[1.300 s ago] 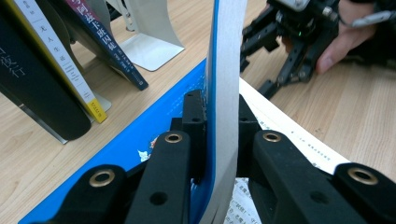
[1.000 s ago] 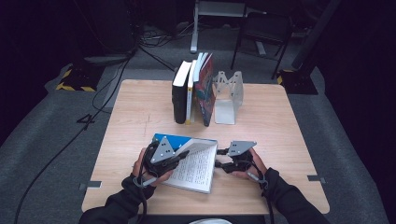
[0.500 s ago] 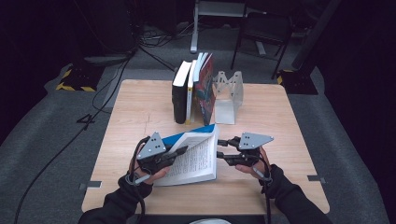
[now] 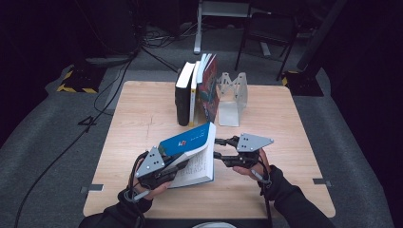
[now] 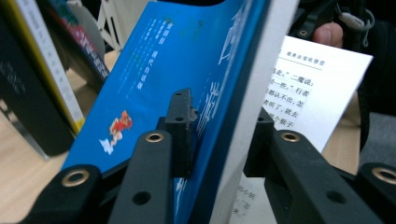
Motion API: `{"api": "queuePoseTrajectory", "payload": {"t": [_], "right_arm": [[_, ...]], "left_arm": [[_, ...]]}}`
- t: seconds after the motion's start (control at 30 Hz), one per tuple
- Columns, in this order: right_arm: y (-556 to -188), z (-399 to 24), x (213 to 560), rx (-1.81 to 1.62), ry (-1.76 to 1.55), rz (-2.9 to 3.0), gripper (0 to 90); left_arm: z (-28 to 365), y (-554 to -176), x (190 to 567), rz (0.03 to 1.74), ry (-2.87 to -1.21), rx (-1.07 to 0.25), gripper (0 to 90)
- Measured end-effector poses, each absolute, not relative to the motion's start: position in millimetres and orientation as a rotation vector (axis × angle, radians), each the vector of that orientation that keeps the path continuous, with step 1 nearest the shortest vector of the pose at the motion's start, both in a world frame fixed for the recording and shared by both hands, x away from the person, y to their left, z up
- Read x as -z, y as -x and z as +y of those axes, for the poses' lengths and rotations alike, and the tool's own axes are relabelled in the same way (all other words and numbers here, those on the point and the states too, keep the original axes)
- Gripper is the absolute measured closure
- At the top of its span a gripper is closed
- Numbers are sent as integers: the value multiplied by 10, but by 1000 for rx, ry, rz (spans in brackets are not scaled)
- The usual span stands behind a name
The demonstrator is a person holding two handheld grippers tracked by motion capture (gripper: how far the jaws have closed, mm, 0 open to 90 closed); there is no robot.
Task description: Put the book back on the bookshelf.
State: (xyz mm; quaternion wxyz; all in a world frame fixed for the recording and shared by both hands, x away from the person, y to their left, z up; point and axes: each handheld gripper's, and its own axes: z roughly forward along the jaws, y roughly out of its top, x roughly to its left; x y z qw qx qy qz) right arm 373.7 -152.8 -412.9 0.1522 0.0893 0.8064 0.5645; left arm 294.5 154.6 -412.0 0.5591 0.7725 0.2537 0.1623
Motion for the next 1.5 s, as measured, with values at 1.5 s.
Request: {"api": "queuePoseTrajectory", "payload": {"t": [1.5], "right_arm": [[-3697,-1629,3673,-1643,-197,2234,684]], "left_arm": [[1468,-3004,3921,454,-1776,-359,766]]}}
